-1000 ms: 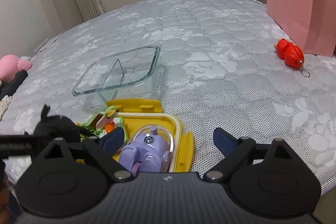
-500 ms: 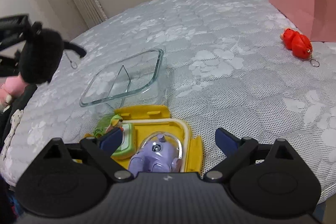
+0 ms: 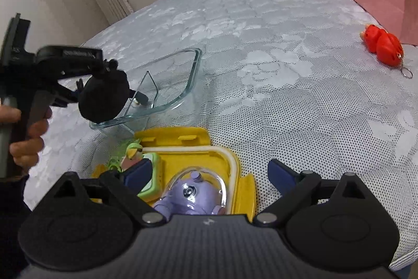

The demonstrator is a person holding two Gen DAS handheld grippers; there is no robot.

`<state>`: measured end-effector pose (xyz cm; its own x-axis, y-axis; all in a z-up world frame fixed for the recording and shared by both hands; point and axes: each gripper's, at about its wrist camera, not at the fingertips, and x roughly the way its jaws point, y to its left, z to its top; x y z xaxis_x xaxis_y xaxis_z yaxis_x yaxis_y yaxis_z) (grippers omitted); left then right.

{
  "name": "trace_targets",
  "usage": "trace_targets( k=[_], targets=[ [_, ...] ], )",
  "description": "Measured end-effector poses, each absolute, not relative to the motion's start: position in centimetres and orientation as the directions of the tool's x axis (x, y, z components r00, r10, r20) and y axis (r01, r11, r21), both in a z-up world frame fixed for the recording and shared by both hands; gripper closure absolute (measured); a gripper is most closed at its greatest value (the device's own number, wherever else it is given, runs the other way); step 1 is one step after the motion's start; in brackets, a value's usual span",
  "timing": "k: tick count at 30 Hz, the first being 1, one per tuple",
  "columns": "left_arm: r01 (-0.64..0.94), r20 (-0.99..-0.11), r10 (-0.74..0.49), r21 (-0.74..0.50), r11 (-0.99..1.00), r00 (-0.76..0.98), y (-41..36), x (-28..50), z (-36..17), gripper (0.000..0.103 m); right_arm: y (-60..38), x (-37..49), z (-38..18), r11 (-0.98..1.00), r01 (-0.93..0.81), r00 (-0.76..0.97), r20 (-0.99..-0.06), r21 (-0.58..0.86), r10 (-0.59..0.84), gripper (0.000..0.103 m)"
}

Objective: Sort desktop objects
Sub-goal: 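Grasp the black plush toy with the left gripper and place it in the glass container, then grasp the green-and-orange toy with the right gripper and drop it into the glass container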

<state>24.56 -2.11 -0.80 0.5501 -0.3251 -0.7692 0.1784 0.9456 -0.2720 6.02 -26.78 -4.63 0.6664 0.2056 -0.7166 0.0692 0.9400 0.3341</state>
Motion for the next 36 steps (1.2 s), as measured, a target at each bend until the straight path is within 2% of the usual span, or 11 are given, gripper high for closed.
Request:
trace_targets(
  k=[1, 5, 10, 11, 13, 19, 21, 24, 27, 30, 36],
  targets=[
    [0.184, -0.751, -0.332, -0.277, 0.943, 0.570, -1.8, 24.2, 0.0, 0.008, -26.7, 6.1, -4.6, 0.940, 0.067, 0.668, -0.715, 0.333, 0.206, 0.007],
    [0.201, -0.708, -0.355, -0.295, 0.934, 0.611, -1.2, 22.8, 2.7, 0.008, -26.2, 6.2, -4.7, 0.938, 0.047, 0.672, -0.706, 0.344, 0.225, 0.007],
    [0.234, -0.716, -0.467, -0.406, 0.883, 0.518, -1.6, 22.0, 2.0, 0.009, -25.5, 6.1, -4.6, 0.944, 0.032, 0.680, -0.699, 0.328, 0.220, 0.007],
    [0.237, -0.721, -0.484, -0.423, 0.874, 0.497, -1.8, 22.1, 1.4, 0.010, -25.5, 6.0, -4.5, 0.945, 0.030, 0.682, -0.698, 0.326, 0.219, 0.007],
    [0.224, -0.738, -0.483, -0.429, 0.875, 0.472, -2.4, 22.7, 0.2, 0.025, -25.4, 5.9, -4.3, 0.946, 0.026, 0.687, -0.693, 0.324, 0.218, 0.008],
    [0.207, -0.760, -0.490, -0.446, 0.871, 0.427, -3.3, 24.2, -3.3, 0.025, -25.5, 5.5, -3.9, 0.954, 0.034, 0.706, -0.683, 0.297, 0.188, 0.009],
    [0.219, -0.755, -0.489, -0.438, 0.872, 0.438, -3.4, 24.0, -3.1, 0.024, -25.8, 5.6, -3.9, 0.952, 0.049, 0.705, -0.686, 0.303, 0.182, 0.016],
    [0.260, -0.740, -0.429, -0.341, 0.903, 0.518, -3.7, 22.0, -1.5, 0.008, -26.4, 5.5, -4.2, 0.925, 0.037, 0.715, -0.657, 0.378, 0.240, 0.022],
    [0.236, -0.723, -0.257, -0.134, 0.963, 0.641, -3.6, 18.4, -0.3, 0.004, -26.1, 5.7, -4.0, 0.902, -0.012, 0.713, -0.629, 0.431, 0.310, 0.022],
    [0.164, -0.705, -0.095, 0.031, 0.986, 0.703, -2.9, 14.8, -0.5, 0.004, -24.1, 6.2, -3.6, 0.932, -0.071, 0.688, -0.659, 0.356, 0.304, 0.022],
    [0.093, -0.796, -0.203, -0.184, 0.979, 0.569, 2.0, 10.8, -4.2, 0.003, -19.0, 7.5, -3.4, 0.954, -0.198, 0.644, -0.704, 0.225, 0.300, 0.022]
  ],
)
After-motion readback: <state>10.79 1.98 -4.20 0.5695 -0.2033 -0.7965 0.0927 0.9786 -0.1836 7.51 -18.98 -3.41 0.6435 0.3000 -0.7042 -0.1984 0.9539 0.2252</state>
